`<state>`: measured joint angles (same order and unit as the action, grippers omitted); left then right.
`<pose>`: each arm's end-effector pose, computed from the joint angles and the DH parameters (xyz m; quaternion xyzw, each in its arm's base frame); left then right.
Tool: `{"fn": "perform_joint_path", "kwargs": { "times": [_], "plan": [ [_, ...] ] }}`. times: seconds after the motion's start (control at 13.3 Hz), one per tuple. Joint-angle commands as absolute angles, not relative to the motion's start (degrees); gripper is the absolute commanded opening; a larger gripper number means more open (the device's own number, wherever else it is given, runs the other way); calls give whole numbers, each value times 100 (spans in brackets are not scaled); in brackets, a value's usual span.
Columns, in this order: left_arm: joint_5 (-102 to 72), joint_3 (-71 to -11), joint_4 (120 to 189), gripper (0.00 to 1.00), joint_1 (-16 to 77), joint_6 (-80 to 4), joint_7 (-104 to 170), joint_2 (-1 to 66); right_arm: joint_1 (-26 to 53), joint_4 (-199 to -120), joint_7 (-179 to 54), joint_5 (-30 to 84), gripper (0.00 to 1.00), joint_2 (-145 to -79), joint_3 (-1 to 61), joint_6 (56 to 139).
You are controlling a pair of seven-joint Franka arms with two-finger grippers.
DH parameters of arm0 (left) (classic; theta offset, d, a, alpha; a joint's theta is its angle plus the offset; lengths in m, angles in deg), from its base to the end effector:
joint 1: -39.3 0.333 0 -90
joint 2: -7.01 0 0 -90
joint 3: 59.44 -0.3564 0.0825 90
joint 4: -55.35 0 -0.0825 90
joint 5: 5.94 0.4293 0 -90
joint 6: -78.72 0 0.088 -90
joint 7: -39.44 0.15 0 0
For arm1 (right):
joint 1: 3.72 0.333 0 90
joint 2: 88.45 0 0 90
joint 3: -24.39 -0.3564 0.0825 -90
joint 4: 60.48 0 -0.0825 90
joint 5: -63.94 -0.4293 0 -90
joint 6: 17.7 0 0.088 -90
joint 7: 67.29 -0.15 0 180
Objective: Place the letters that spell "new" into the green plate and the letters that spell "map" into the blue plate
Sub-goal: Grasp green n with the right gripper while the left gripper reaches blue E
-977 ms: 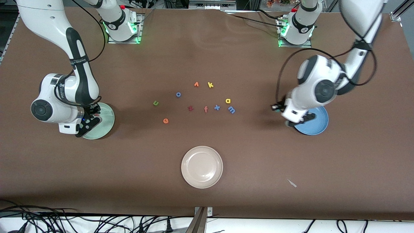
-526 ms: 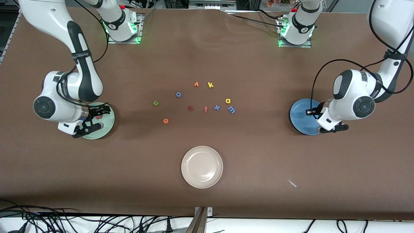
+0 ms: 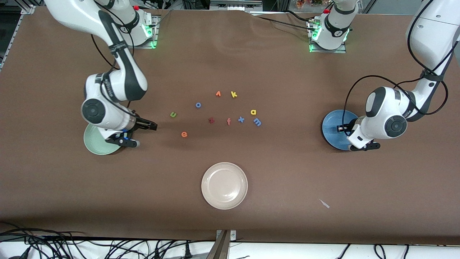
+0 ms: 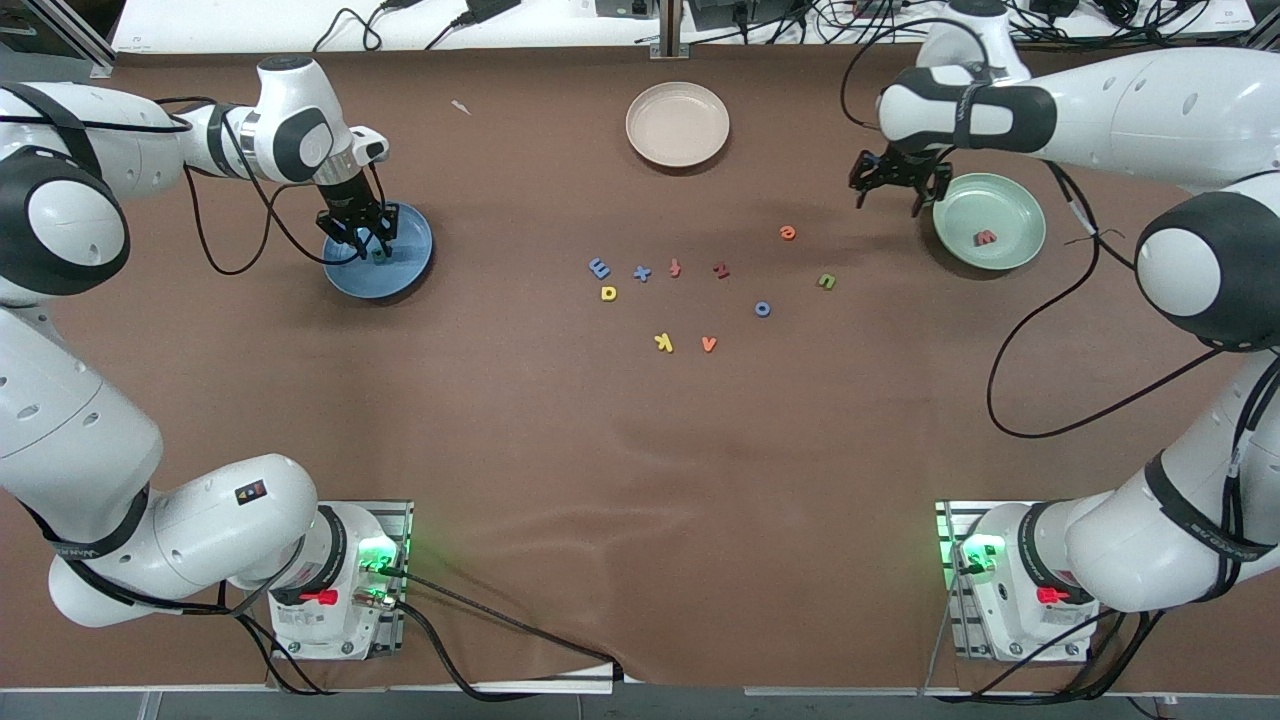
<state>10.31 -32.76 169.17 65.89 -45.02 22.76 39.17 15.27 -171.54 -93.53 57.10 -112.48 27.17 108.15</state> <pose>0.6060 0.0121 0.1409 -0.9863 -0.0575 0.1547 0.0021 0.6170 0.1885 0.2174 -0.9884 0.1243 0.0873 0.0041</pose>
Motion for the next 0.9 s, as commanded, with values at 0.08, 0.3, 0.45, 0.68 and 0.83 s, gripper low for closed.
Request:
{"fn": "perform_joint_path", "kwargs": {
  "times": [0.08, 0.3, 0.45, 0.68, 0.83],
  "plan": [
    [832, -2738, 16549, 100, 6602, -4022, 1951, 3690, 1535, -18070, -10663, 5752, 100, -10779, 2150, 11789],
    [469, -1886, 16389, 100, 6558, -3747, 462, 3645, 1886, -18930, -11193, 5788, 100, -10674, 2061, 13105],
    [452, -1594, 16398, 100, 6130, -3991, -630, 3776, 1983, -19240, -11194, 5788, 100, -10743, 2061, 13759],
    [408, -1619, 16442, 100, 5330, -4984, -2090, 4048, 2028, -19320, -11185, 5796, 96, -10893, 2069, 13901],
    [469, -1654, 16459, 97, 4943, -5293, -2628, 4259, 2027, -19311, -11185, 5796, 87, -11007, 2070, 13910]
  ]
}}
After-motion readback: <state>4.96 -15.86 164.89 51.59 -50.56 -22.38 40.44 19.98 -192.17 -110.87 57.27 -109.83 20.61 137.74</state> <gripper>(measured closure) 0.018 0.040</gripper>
